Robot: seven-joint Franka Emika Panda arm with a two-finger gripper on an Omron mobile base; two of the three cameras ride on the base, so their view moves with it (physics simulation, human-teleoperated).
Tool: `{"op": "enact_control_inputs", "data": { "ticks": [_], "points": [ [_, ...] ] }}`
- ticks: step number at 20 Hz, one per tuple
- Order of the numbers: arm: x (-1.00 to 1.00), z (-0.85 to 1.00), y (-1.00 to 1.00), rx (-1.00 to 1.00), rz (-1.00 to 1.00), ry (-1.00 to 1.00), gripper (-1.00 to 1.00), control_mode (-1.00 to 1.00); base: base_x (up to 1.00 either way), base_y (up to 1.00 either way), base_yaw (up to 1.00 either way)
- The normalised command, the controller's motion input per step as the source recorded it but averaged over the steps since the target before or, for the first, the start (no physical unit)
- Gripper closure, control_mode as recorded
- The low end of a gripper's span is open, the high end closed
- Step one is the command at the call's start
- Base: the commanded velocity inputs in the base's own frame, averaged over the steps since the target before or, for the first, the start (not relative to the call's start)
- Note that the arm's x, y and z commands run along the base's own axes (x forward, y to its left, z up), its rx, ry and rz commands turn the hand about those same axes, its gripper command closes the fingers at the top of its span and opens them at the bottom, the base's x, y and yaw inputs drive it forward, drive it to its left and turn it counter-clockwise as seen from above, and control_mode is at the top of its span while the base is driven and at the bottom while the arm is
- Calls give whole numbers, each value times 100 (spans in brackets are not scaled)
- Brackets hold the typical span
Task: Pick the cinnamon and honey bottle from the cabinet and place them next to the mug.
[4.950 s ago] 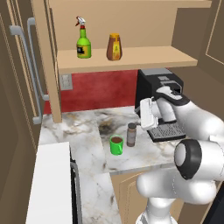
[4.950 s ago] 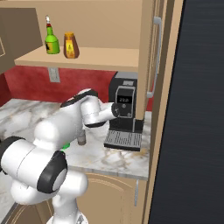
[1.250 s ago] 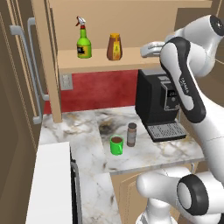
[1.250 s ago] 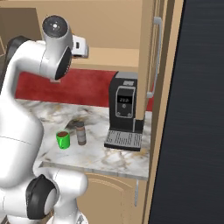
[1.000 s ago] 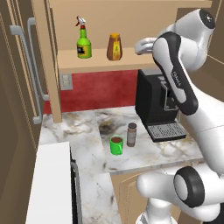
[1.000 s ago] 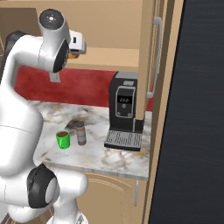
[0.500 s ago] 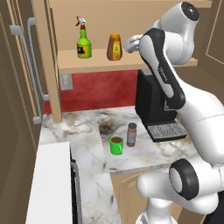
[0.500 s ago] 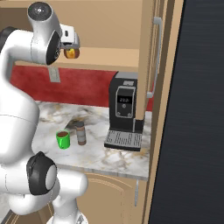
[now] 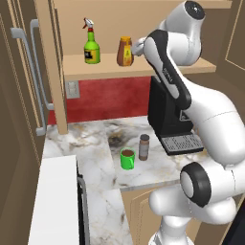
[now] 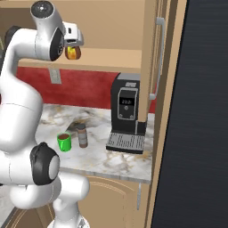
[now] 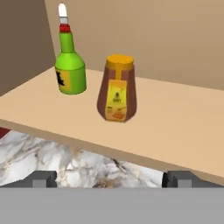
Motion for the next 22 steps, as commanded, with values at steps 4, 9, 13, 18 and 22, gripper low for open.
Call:
{"op": "enact_control_inputs", "data": {
  "ticks": [4,9,13,18,22],
  "points": [
    [21,0,13,0,0,0,-100,-100,0,0,0],
    [28,0,13,0,0,1,-100,-100,0,0,0],
    [38,0,7,0,0,2,-100,-100,0,0,0],
    [43,0,4,0,0,2,-100,-100,0,0,0],
    [39,0,9,0,0,4,-100,-100,0,0,0]
  ]
}}
